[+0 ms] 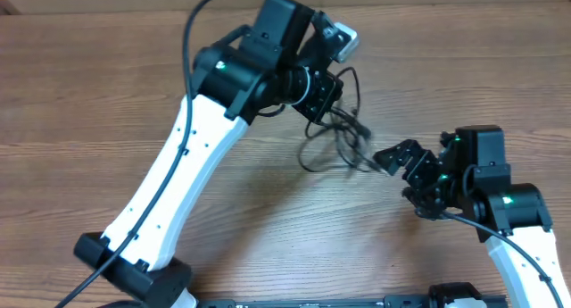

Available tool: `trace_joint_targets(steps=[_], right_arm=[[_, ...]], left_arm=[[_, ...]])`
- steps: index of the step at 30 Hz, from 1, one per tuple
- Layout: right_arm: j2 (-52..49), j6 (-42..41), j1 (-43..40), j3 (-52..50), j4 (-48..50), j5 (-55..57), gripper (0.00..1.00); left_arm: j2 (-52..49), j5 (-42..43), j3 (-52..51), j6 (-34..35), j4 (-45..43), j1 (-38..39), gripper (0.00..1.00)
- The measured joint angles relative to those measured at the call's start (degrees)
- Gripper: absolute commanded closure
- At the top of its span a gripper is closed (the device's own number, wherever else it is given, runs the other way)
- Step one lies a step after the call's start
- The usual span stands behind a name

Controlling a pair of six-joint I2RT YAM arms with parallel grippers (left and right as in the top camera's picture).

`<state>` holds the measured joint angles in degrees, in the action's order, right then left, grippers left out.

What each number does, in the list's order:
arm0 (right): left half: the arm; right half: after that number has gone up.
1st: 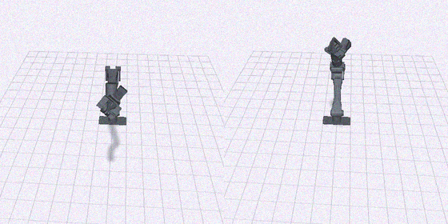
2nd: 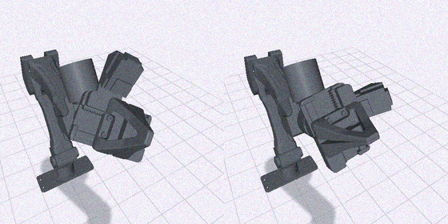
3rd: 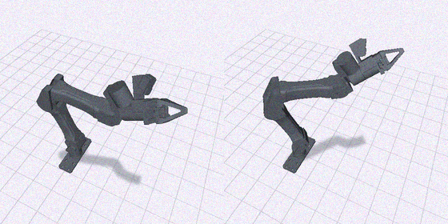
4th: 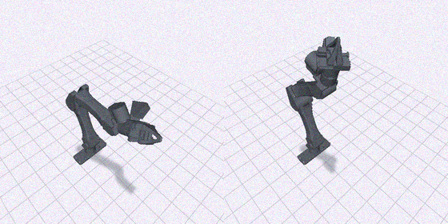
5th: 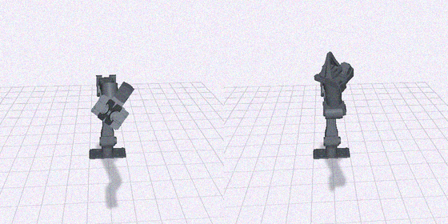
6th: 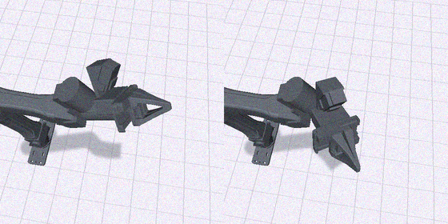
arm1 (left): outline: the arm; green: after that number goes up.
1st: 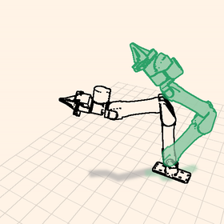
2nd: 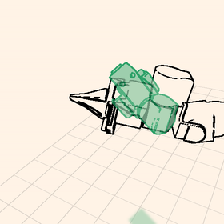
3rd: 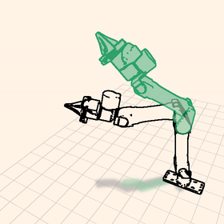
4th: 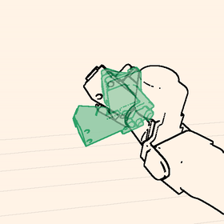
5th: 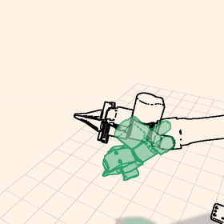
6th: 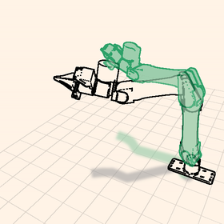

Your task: Untangle cables

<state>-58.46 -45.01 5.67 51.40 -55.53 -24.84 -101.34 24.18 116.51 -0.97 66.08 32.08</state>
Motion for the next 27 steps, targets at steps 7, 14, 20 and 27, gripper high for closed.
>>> trace_joint_targets(steps=[7,14,20,27], right_arm=[[0.00,0.00,5.38,-0.09,6.45,3.13,0.00],[-2.89,-0.81,9.53,-0.09,13.09,4.11,0.00],[-8.79,-1.92,16.20,-0.13,22.64,6.14,0.00],[-15.72,-8.81,16.59,-0.20,38.58,9.99,0.00]], left_arm=[[1.84,-0.24,0.00,2.23,0.20,-0.72,0.96],[3.21,1.07,0.00,4.11,-2.03,-1.44,0.96],[3.63,6.14,0.00,4.46,-4.33,-2.51,0.96],[3.87,15.78,0.00,4.52,-5.44,-3.58,0.96]])
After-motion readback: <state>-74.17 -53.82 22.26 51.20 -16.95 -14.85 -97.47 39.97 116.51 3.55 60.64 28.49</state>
